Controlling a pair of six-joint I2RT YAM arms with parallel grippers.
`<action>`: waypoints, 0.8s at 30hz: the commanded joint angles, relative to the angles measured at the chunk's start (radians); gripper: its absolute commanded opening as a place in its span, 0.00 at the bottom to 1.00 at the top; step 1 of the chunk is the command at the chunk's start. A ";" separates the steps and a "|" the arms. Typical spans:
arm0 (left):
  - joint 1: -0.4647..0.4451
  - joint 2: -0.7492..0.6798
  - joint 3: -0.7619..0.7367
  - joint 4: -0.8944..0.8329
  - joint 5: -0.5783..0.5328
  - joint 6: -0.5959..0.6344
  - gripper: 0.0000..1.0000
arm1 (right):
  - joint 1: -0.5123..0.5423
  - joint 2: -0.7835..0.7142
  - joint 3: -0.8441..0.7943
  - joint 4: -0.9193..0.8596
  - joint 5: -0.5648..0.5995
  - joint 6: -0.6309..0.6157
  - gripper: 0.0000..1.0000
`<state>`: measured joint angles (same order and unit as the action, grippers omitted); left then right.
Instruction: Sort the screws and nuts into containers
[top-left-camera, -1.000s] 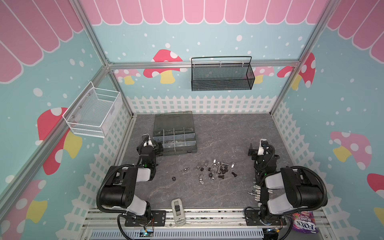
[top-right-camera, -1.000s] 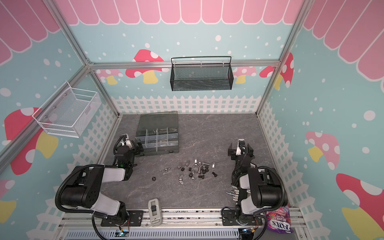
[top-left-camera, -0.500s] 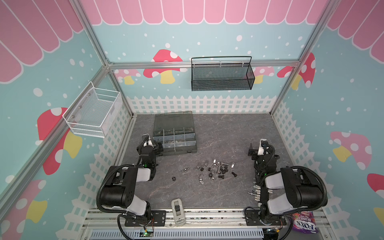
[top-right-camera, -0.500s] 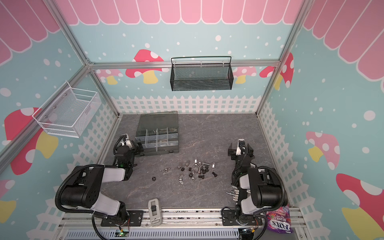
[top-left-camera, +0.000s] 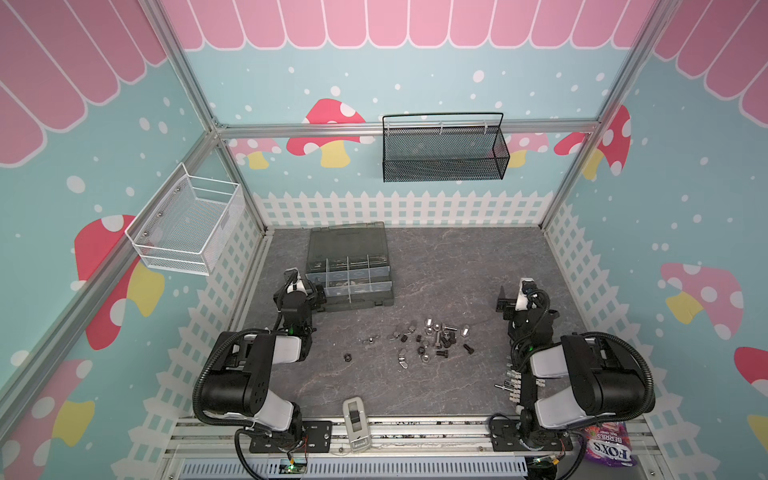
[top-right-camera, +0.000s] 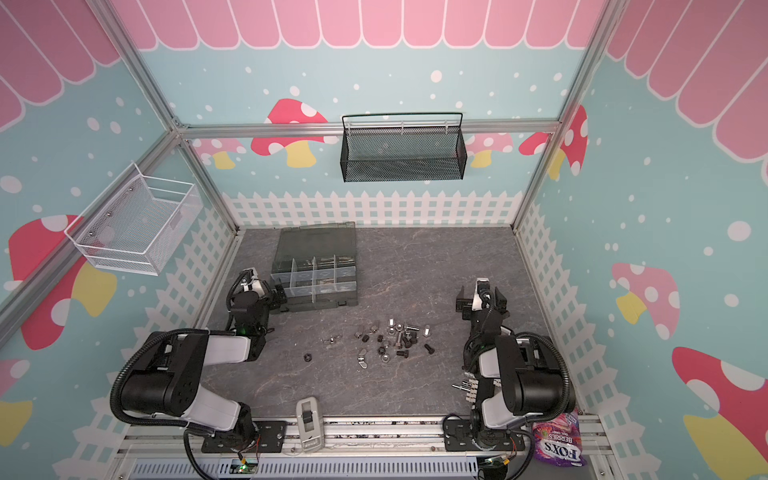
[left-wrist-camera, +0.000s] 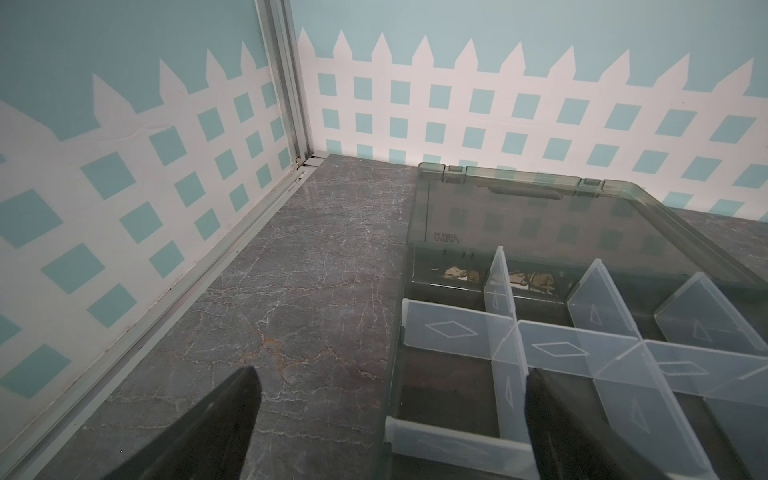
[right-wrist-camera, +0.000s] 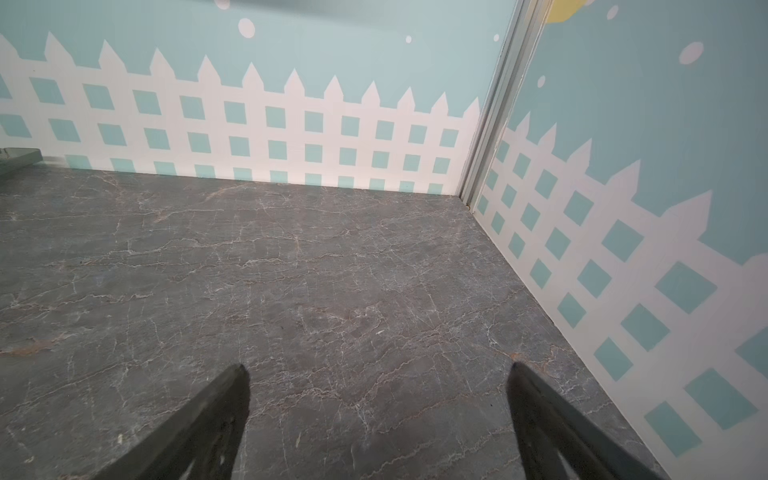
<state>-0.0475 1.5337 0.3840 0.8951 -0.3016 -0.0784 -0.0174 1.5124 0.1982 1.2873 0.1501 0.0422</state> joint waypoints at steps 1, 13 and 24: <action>-0.005 0.005 -0.005 0.014 -0.012 0.003 1.00 | 0.006 0.001 -0.011 0.036 0.008 0.002 0.97; -0.005 0.005 -0.004 0.013 -0.012 0.003 1.00 | 0.007 -0.019 0.005 -0.012 -0.005 -0.003 0.97; -0.004 -0.023 -0.048 0.072 -0.007 0.004 1.00 | 0.007 -0.183 0.082 -0.327 0.098 0.076 0.97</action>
<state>-0.0475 1.5322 0.3714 0.9154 -0.3027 -0.0780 -0.0170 1.3762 0.2256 1.1095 0.1982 0.0734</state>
